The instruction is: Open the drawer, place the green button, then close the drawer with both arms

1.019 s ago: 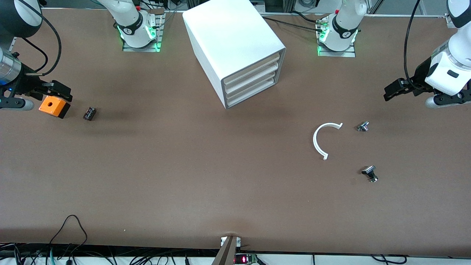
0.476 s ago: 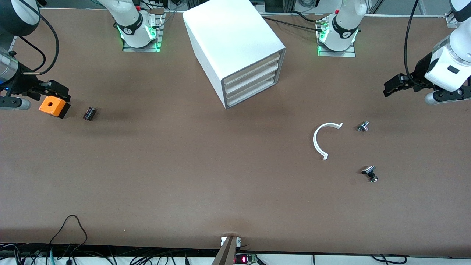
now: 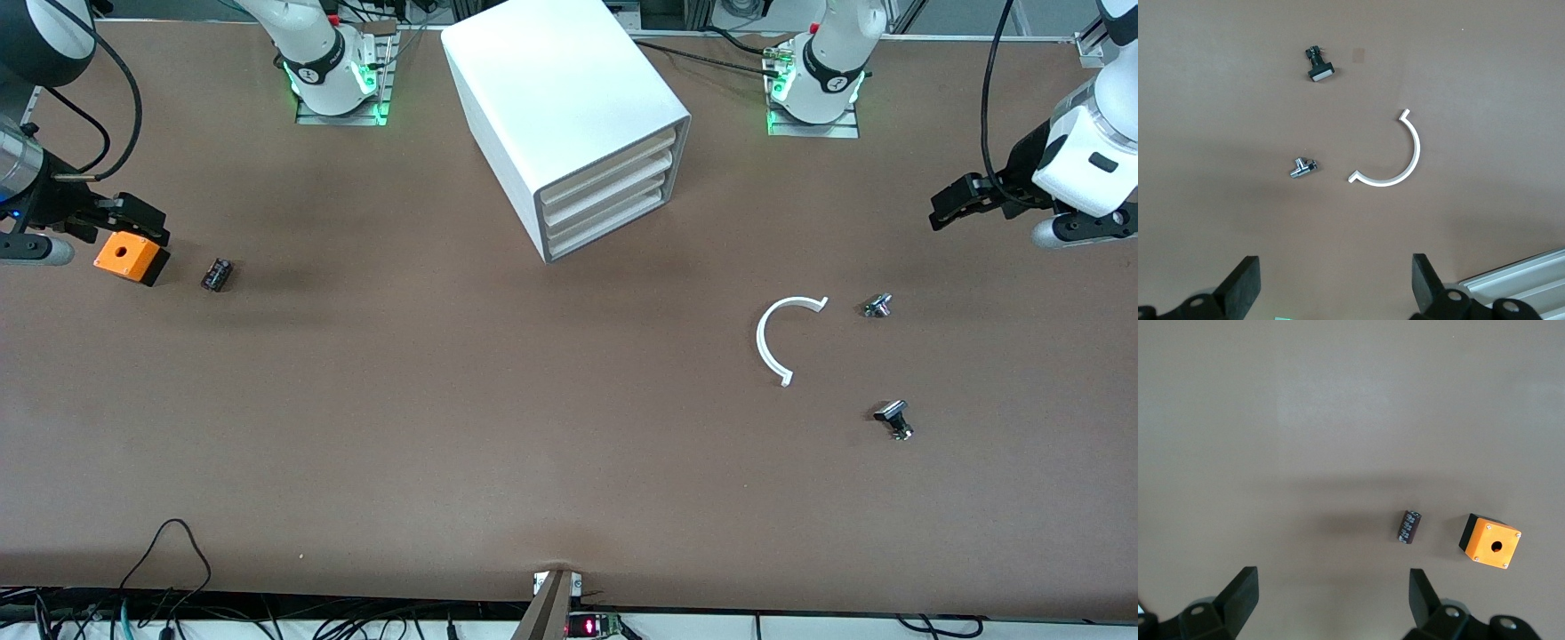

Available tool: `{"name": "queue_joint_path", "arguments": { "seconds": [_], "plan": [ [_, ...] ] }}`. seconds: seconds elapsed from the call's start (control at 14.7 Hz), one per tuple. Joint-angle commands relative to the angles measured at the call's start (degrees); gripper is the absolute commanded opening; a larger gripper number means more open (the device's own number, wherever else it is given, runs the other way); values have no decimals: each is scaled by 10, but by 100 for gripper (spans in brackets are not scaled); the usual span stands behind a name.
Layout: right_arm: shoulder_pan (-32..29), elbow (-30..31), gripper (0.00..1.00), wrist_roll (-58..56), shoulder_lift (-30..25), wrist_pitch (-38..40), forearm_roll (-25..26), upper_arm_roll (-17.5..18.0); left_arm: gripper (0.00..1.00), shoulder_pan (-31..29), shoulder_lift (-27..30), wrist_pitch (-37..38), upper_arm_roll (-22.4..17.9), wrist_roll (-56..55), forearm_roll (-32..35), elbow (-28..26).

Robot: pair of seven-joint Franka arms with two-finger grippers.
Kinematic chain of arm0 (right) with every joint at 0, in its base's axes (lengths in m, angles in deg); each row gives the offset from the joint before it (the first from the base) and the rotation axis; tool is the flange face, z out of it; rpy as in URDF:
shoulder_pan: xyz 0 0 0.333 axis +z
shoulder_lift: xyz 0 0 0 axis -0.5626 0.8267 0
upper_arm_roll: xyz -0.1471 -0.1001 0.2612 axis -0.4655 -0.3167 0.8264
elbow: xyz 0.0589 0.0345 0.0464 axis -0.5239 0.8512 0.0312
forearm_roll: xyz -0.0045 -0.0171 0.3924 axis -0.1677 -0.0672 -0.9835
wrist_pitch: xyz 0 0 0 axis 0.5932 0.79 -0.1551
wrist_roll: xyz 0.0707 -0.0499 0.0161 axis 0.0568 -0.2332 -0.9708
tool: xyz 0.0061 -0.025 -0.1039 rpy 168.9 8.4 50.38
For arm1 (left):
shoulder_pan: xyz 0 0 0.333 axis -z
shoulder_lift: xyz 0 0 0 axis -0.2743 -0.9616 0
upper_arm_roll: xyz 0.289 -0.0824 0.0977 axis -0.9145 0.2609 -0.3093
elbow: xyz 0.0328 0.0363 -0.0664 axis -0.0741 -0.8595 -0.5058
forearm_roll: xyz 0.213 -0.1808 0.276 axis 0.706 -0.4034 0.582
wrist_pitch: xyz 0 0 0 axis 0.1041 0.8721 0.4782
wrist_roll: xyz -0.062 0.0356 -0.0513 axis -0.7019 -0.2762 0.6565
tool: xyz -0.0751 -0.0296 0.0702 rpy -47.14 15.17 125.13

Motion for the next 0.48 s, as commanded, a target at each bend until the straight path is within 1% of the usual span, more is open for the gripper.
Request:
{"name": "queue_joint_path", "arguments": {
  "seconds": [0.0, 0.41],
  "plan": [
    [-4, -11, 100, -12, 3, 6, -12, 0, 100, 3, -15, 19, 1, -6, 15, 30],
    [-4, -12, 100, -10, 3, 29, -12, 0, 100, 0, -20, 21, -1, -1, 13, 35]
  ]
}}
